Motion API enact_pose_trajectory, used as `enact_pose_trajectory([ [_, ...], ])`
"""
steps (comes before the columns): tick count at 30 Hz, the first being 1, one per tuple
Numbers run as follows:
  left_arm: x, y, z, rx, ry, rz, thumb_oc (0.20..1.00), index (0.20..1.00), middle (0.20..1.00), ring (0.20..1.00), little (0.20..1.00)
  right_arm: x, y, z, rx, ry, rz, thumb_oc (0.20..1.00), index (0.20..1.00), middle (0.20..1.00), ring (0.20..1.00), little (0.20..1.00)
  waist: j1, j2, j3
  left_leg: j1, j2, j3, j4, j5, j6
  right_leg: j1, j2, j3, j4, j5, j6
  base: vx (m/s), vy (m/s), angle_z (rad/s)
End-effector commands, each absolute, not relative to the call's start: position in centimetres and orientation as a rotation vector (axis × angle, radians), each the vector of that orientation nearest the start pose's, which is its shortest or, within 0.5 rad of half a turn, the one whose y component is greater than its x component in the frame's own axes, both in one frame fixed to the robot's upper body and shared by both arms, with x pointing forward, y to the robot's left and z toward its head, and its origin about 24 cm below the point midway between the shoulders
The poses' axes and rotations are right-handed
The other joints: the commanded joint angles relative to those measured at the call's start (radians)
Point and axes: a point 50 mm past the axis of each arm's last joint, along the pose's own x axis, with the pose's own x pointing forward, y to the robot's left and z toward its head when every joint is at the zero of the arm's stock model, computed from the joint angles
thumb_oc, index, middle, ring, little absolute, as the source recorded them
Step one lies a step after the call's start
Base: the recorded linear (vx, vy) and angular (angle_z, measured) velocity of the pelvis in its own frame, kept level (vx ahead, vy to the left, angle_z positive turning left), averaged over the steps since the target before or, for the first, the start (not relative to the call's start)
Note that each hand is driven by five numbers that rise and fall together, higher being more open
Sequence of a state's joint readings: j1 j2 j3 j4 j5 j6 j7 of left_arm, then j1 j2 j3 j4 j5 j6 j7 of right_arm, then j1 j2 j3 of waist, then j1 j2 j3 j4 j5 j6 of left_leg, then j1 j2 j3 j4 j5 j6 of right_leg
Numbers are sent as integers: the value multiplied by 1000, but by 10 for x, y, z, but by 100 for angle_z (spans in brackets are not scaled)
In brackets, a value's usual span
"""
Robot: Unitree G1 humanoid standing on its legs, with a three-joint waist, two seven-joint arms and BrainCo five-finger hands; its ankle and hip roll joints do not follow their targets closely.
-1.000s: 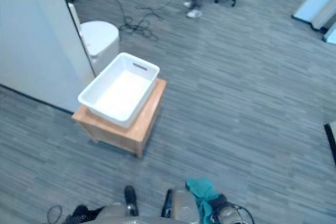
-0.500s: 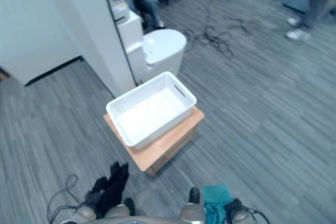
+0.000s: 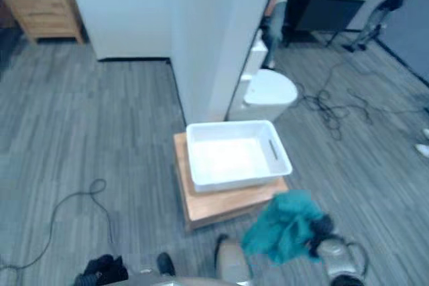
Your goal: Tidy up the quilt and then pick up the clothes from the bed and put them into the laundry hamper.
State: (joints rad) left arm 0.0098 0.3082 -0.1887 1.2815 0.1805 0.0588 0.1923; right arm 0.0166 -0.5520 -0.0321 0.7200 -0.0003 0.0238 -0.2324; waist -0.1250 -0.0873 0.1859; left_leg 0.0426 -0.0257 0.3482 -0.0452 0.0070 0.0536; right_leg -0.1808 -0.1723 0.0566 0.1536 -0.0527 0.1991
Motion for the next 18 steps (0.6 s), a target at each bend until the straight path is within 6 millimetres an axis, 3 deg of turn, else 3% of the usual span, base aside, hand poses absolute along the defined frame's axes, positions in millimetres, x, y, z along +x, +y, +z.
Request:
enact_pose_trajectory([
  [1,83,275,-152,738,1267,56,200,200,200,200,200,228,-389,49,-829,320,-603,200,200,200,200,200,-20,26,24,61,137,-30,-15,-85,-114,83,-18,8,-104,29,20,100,-195,68],
  [2,84,274,-152,739,1260,54,200,200,200,200,200,238,-385,66,-863,240,-589,200,200,200,200,200,-11,17,19,63,137,-32,-3,-92,-117,98,-33,-12,-132,38,21,98,-196,46],
  [3,84,274,-152,739,1260,55,200,200,200,200,200,238,-385,66,-862,240,-589,200,200,200,200,200,-11,16,18,59,137,-32,-2,-89,-117,96,-33,-11,-135,42,20,72,-166,5],
  [4,89,271,-151,722,1232,60,200,200,200,200,200,256,-374,107,-929,68,-535,200,200,200,200,200,3,6,8,65,138,-35,13,-92,-126,124,-33,-26,-163,54,27,69,-163,-3],
  [6,89,268,-152,695,1215,64,200,200,200,200,200,272,-350,140,-950,-100,-425,200,200,200,200,200,16,8,-4,80,151,-27,1,-83,-137,146,-23,-42,-193,64,27,93,-181,-2],
  [7,89,265,-152,688,1213,56,200,200,200,200,200,277,-338,153,-962,-169,-370,200,200,200,200,200,19,10,-8,84,157,-26,-5,-76,-141,155,-17,-43,-199,65,26,41,-98,-6],
  [8,89,265,-152,688,1213,56,200,200,200,200,200,277,-338,153,-962,-169,-370,200,200,200,200,200,20,10,-9,81,157,-25,-6,-72,-142,151,-16,-42,-200,68,24,27,-69,-1],
  [11,85,259,-155,677,1222,16,200,200,200,200,200,286,-288,191,-979,-386,-132,200,200,200,200,200,32,27,-28,88,180,-16,-40,-40,-167,176,2,-62,-228,59,17,39,-89,-3],
  [12,85,258,-155,676,1222,17,200,200,200,200,200,286,-288,191,-980,-386,-131,200,200,200,200,200,31,28,-28,88,181,-17,-40,-39,-167,177,2,-63,-229,59,17,44,-115,-14],
  [13,86,255,-156,677,1217,2,200,200,200,200,200,289,-269,195,-976,-429,-31,200,200,200,200,200,39,35,-31,85,191,-22,-42,-31,-176,187,8,-73,-231,51,10,30,-92,-4],
  [14,87,252,-157,674,1210,-7,200,200,200,200,200,290,-262,195,-981,-437,12,200,200,200,200,200,39,39,-31,82,197,-28,-42,-27,-180,190,12,-79,-231,46,5,37,-124,1],
  [18,99,244,-155,639,1144,1,200,200,200,200,200,300,-260,180,-1030,-359,49,200,200,200,200,200,52,51,-28,76,208,-45,-42,-18,-190,202,18,-101,-236,35,-7,21,-72,14],
])
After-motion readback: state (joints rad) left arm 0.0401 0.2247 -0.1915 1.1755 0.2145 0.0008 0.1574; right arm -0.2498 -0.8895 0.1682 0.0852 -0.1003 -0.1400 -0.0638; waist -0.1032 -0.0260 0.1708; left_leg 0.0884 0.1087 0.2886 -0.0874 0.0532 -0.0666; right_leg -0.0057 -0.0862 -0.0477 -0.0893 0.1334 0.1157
